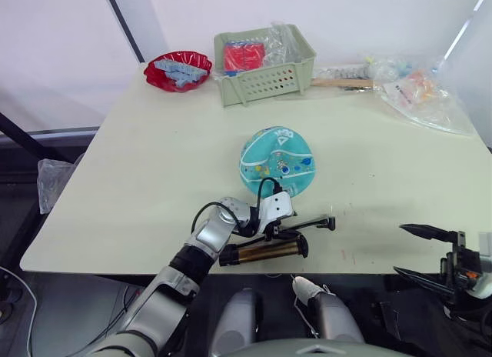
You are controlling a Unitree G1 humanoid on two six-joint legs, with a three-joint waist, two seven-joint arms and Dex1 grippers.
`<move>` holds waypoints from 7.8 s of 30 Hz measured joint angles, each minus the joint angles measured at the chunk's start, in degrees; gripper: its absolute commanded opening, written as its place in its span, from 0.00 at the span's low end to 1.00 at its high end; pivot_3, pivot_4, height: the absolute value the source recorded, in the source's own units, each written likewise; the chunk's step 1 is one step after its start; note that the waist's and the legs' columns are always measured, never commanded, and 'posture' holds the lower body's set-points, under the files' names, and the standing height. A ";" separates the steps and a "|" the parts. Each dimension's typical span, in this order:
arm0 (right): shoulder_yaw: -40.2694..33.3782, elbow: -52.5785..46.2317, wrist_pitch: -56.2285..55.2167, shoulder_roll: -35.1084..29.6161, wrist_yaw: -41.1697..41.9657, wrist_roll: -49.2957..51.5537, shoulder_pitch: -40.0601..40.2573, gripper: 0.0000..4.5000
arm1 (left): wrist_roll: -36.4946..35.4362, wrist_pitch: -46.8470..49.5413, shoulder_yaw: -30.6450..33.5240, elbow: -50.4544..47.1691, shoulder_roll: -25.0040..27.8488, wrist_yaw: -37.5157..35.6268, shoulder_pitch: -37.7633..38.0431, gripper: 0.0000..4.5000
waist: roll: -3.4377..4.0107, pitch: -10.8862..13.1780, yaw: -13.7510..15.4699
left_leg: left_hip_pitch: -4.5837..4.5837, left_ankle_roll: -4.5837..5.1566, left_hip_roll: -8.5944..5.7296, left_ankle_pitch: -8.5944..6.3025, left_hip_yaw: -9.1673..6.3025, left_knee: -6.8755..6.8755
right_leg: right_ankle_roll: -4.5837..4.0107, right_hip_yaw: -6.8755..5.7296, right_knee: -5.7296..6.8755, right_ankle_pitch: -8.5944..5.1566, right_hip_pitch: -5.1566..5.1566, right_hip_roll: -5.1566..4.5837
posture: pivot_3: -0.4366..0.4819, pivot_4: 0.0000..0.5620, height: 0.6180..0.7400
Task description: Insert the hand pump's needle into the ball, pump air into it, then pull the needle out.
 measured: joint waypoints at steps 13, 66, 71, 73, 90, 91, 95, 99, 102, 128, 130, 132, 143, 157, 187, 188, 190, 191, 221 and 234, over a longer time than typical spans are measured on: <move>-0.21 0.21 -0.34 0.02 0.29 -0.02 0.00 1.00 | 0.57 3.03 -1.38 -2.17 -1.54 0.07 0.46 0.02 | 0.00 0.00 -0.16 | 0.00 0.00 0.00 0.00 -0.02 0.00 | -0.01 -0.01 0.00 0.00 0.00 -0.01 | 0.48 0.27 0.97; 4.79 -23.49 45.78 14.50 -57.15 24.73 -9.37 1.00 | -13.70 4.15 5.31 -11.03 -9.97 6.56 4.27 0.02 | -0.01 0.02 -0.37 | -0.18 0.01 0.02 0.00 -0.03 -0.03 | 0.00 0.00 -0.02 0.00 -0.17 0.04 | 0.48 0.27 0.97; 5.34 -23.49 45.81 14.37 -56.61 24.34 -9.33 1.00 | -13.98 4.16 5.31 -11.03 -9.97 6.55 4.40 0.02 | -0.01 0.02 -0.37 | -0.23 0.02 0.02 -0.01 -0.02 -0.04 | 0.00 0.01 -0.02 0.00 -0.21 0.05 | 0.48 0.27 0.97; 5.41 -23.49 45.81 14.37 -56.53 24.18 -9.30 1.00 | -14.06 4.16 5.31 -11.03 -9.98 6.55 4.63 0.02 | -0.01 0.02 -0.37 | -0.25 0.02 0.02 -0.01 -0.03 -0.04 | 0.00 0.01 -0.02 0.00 -0.23 0.05 | 0.48 0.27 0.97; 6.01 -23.47 45.69 14.64 -56.62 23.27 -9.34 0.07 | -14.14 4.15 5.28 -11.06 -9.93 5.80 5.00 0.00 | -0.01 0.02 -0.37 | -0.26 0.02 0.03 -0.01 -0.03 -0.04 | 0.00 0.01 -0.02 0.00 -0.25 0.06 | 0.48 0.27 0.97; 6.01 -23.47 45.68 14.60 -56.53 23.17 -9.33 0.07 | -14.15 4.15 5.28 -11.06 -9.93 5.71 5.04 0.00 | -0.01 0.02 -0.37 | -0.26 0.02 0.03 -0.01 -0.02 -0.04 | 0.00 0.01 -0.02 0.00 -0.25 0.06 | 0.48 0.27 0.97; 6.11 -23.47 45.60 14.55 -56.08 22.17 -9.30 0.07 | -14.14 4.18 5.28 -11.06 -9.92 5.43 5.25 0.00 | -0.01 0.02 -0.37 | -0.27 0.02 0.03 -0.01 -0.03 -0.04 | 0.00 0.01 -0.02 0.00 -0.26 0.06 | 0.48 0.27 0.97; 6.39 -23.47 45.00 14.55 -55.86 20.67 -9.31 0.07 | -14.14 4.18 5.28 -11.06 -9.92 5.40 5.28 0.00 | -0.01 0.02 -0.37 | -0.27 0.02 0.03 -0.01 -0.03 -0.04 | 0.00 0.01 -0.02 0.00 -0.26 0.06 | 0.48 0.27 0.97; 6.49 -23.44 44.75 14.55 -55.74 19.41 -9.31 0.07 | -14.14 4.17 5.28 -11.06 -9.92 5.38 5.44 0.00 | -0.01 0.02 -0.38 | -0.28 0.02 0.03 -0.01 -0.03 -0.04 | 0.00 0.01 -0.02 0.00 -0.28 0.06 | 0.48 0.27 0.97; 4.16 -20.57 25.99 2.14 -33.83 2.67 -8.06 0.07 | -20.09 5.41 12.15 -27.60 0.74 3.85 6.78 1.00 | -0.02 0.03 -0.36 | -0.28 0.01 0.02 -0.01 0.00 -0.06 | 0.03 0.02 -0.04 -0.01 -0.29 0.08 | 0.48 0.27 0.97; 4.13 -19.47 22.06 1.69 -30.76 0.31 -8.06 0.07 | -20.79 6.48 13.13 -28.58 1.27 5.04 6.77 1.00 | -0.03 0.03 -0.37 | -0.28 0.01 0.02 -0.01 0.00 -0.06 | 0.06 0.02 -0.04 0.01 -0.29 0.11 | 0.48 0.27 0.97; 4.13 -18.73 19.95 1.56 -29.54 -0.95 -8.36 0.07 | -21.07 7.42 14.13 -29.28 1.58 5.92 6.71 1.00 | -0.05 0.04 -0.37 | -0.28 0.01 0.02 0.00 0.00 -0.06 | 0.20 0.02 -0.04 0.10 -0.29 0.12 | 0.48 0.27 0.97; 3.97 -13.84 11.23 1.59 -26.34 -5.46 -9.73 0.07 | -21.27 17.14 23.48 -28.34 8.60 16.38 -0.78 1.00 | -0.18 0.12 -0.30 | -0.26 0.01 0.01 0.00 0.02 -0.06 | 0.22 0.06 -0.05 0.14 -0.29 0.23 | 0.48 0.27 0.97; 4.19 -12.05 9.02 2.09 -25.96 -5.99 -10.32 0.07 | -18.06 23.44 21.43 -24.07 10.51 18.82 -4.45 1.00 | -0.21 0.14 -0.33 | -0.24 0.00 0.00 0.00 0.04 -0.08 | 0.23 0.08 -0.04 0.15 -0.29 0.23 | 0.48 0.27 0.97; 9.33 -19.35 23.33 -0.34 -33.60 -5.71 -15.82 0.07 | -17.36 26.09 21.32 -26.52 5.62 26.69 -1.69 0.01 | -0.21 0.14 -0.27 | -0.20 0.00 0.02 0.00 0.05 -0.06 | 0.23 0.12 0.00 0.16 -0.27 0.19 | 0.48 0.27 0.97; 9.80 -19.81 25.13 -0.66 -34.30 -5.68 -16.91 0.07 | -17.36 26.11 21.36 -26.78 5.51 26.90 -1.46 0.01 | -0.21 0.14 -0.23 | -0.20 0.00 0.00 0.00 0.04 -0.06 | 0.23 0.11 0.00 0.16 -0.27 0.19 | 0.48 0.27 0.97; 11.48 -21.31 29.86 -2.38 -35.89 -5.51 -19.67 0.07 | -17.33 26.14 21.38 -27.05 4.90 27.62 -1.16 0.01 | -0.21 0.14 -0.22 | -0.20 0.00 0.02 0.00 0.03 -0.06 | 0.23 0.10 0.01 0.17 -0.26 0.17 | 0.48 0.27 0.97; 11.77 -22.00 31.57 -2.51 -36.52 -5.32 -20.61 0.07 | -17.30 26.14 21.38 -27.28 4.74 27.86 -0.97 0.01 | -0.22 0.13 -0.17 | -0.20 0.00 0.02 0.00 0.01 -0.05 | 0.23 0.08 0.01 0.16 -0.25 0.17 | 0.48 0.27 0.97; 47.13 -10.19 75.68 -12.58 -25.55 -9.79 -71.72 0.07 | -12.85 21.68 20.41 -27.69 -1.62 32.29 1.63 0.01 | -0.21 0.12 0.02 | -0.36 0.01 -0.08 0.01 -0.09 0.07 | 0.30 -0.03 -0.03 0.22 -0.28 -0.11 | 0.48 0.27 0.97; 59.07 0.96 81.19 -5.09 -20.08 -14.77 -86.04 0.07 | -12.31 20.46 20.13 -28.12 -1.93 32.67 2.54 0.01 | -0.18 0.10 0.08 | -0.63 0.01 -0.11 0.01 -0.24 0.12 | 0.31 -0.14 -0.03 0.24 -0.47 -0.15 | 0.48 0.27 0.97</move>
